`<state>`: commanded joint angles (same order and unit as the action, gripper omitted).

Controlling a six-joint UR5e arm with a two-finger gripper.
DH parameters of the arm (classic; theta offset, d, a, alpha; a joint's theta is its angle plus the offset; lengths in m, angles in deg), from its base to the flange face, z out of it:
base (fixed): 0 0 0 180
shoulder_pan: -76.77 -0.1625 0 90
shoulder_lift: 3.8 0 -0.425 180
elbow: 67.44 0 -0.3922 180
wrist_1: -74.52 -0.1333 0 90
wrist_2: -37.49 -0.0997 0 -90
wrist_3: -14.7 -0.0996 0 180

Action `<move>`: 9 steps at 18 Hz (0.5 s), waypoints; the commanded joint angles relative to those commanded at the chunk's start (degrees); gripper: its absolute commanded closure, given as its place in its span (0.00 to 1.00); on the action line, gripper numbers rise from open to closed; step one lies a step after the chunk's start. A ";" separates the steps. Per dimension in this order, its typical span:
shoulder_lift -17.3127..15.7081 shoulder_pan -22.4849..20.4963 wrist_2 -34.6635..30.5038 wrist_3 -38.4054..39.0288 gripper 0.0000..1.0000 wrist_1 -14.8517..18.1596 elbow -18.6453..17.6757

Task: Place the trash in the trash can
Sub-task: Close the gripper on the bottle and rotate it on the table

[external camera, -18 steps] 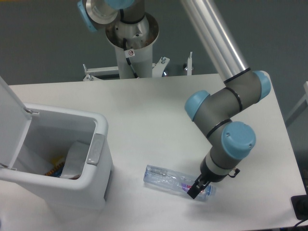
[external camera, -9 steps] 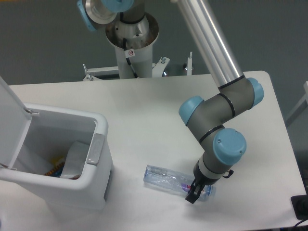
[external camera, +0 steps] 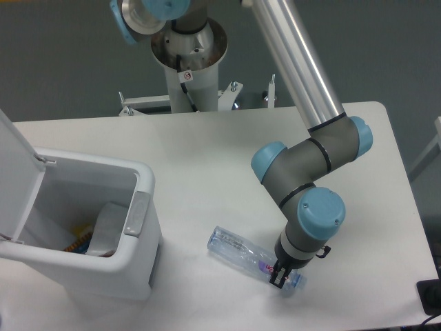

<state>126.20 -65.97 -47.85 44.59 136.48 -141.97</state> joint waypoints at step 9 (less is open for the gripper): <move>-6.68 -0.35 0.44 -11.08 0.49 0.62 7.10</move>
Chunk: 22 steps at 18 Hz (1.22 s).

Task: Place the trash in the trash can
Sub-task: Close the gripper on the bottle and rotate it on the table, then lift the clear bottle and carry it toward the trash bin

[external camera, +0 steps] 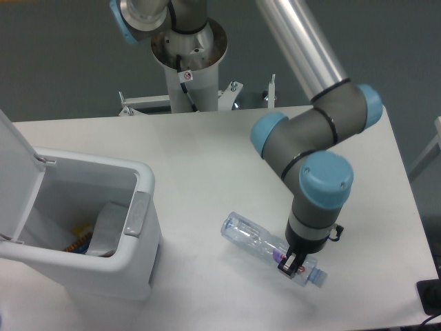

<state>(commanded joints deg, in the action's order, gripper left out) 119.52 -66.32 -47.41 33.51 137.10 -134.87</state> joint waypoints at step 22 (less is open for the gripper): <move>-11.61 4.04 36.98 -19.68 0.49 -11.60 4.77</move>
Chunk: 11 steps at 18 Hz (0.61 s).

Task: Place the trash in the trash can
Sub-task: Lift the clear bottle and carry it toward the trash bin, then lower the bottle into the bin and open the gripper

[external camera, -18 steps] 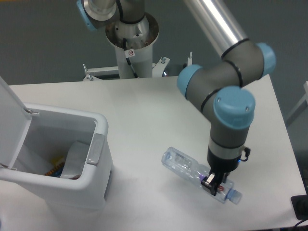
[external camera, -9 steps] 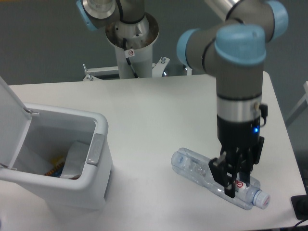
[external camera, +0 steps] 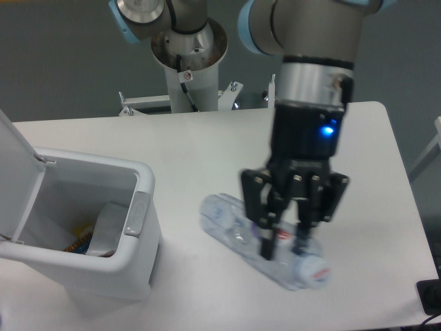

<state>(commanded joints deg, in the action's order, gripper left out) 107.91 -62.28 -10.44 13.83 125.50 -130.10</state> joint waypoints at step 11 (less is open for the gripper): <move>-3.60 6.86 5.74 -11.88 0.49 -0.09 -10.73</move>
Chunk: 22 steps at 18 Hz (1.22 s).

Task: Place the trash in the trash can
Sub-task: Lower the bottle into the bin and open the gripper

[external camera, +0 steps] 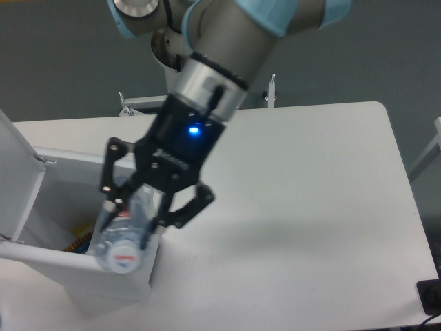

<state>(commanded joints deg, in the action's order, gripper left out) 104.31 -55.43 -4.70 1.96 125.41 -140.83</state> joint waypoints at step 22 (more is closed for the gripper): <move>0.35 5.54 -0.35 -11.87 0.15 -0.79 -4.31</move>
<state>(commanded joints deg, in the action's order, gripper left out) 104.66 -49.88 -5.05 -9.91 124.62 -145.13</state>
